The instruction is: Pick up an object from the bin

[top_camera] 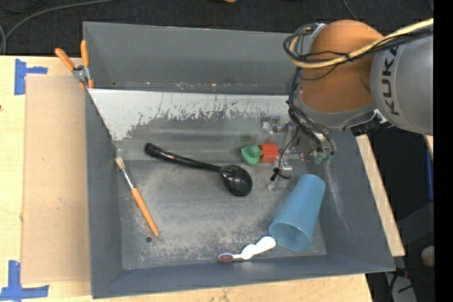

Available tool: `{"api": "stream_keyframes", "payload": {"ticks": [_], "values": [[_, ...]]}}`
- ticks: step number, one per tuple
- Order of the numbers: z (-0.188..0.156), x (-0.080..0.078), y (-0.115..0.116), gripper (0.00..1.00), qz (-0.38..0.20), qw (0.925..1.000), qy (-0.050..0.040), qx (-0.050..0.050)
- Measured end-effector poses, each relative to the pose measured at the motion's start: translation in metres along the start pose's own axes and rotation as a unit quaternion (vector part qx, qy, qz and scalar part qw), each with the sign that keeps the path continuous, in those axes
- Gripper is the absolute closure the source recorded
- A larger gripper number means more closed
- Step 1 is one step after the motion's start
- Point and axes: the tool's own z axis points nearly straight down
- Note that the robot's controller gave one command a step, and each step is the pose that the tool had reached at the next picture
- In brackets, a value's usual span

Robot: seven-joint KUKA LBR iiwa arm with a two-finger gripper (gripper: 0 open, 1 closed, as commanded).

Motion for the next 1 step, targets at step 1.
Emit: {"api": "stream_keyframes", "payload": {"ticks": [1], "values": [[-0.0052,-0.0013,0.0001,0.0,0.0,1.0,-0.004,0.0]]}}
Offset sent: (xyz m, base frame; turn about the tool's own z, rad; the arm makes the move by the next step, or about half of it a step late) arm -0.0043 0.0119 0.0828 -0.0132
